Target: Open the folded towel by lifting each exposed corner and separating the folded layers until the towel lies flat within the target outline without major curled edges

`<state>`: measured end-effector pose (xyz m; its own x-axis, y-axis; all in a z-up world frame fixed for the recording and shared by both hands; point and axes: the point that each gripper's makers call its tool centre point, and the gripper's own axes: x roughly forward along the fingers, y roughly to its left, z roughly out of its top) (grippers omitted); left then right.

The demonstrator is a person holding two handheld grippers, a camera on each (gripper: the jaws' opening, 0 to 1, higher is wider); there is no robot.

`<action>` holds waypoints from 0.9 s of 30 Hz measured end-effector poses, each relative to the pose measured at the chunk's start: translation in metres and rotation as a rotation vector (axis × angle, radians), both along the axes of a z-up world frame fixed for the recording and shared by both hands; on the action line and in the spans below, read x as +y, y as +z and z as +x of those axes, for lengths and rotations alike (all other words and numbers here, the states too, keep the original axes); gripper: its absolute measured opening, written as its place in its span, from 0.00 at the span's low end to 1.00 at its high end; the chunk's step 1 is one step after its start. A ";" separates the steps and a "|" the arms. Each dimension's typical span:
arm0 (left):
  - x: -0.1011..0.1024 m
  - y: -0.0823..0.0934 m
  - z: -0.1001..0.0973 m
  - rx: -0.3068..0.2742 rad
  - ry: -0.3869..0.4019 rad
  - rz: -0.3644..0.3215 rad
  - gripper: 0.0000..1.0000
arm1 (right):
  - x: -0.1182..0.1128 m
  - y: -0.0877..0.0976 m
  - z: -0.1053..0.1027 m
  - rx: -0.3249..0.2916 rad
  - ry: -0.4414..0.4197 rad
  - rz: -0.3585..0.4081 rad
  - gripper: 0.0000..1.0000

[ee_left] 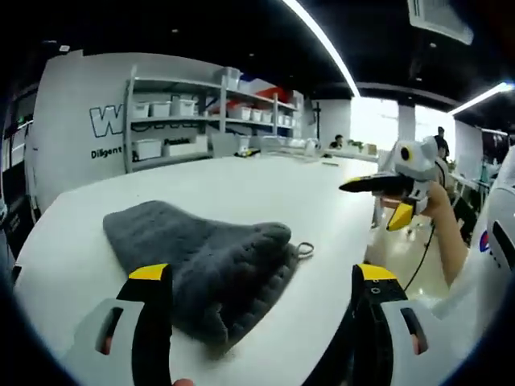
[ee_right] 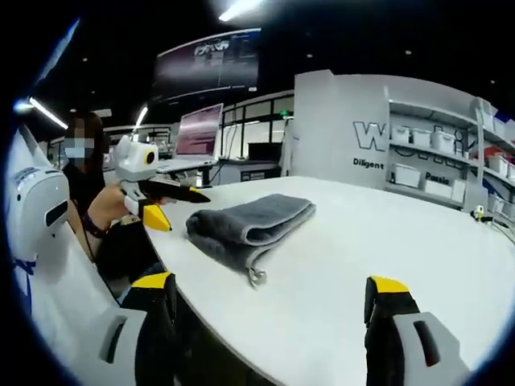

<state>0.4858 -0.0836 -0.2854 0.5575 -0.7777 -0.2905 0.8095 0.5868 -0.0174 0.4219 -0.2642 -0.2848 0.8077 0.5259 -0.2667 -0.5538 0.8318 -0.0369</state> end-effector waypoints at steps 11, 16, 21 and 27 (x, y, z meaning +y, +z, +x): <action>-0.027 0.005 0.013 -0.041 -0.061 0.004 0.79 | -0.002 0.000 -0.004 0.000 -0.006 -0.020 0.97; -0.035 0.005 0.024 -0.095 -0.062 0.014 0.76 | -0.002 0.001 -0.005 0.000 -0.006 -0.019 0.97; -0.041 -0.001 0.032 -0.117 -0.049 0.048 0.70 | -0.001 0.000 -0.006 0.002 -0.004 -0.024 0.97; -0.045 -0.004 0.037 -0.118 -0.050 0.051 0.61 | -0.001 -0.002 -0.007 0.004 -0.005 -0.023 0.96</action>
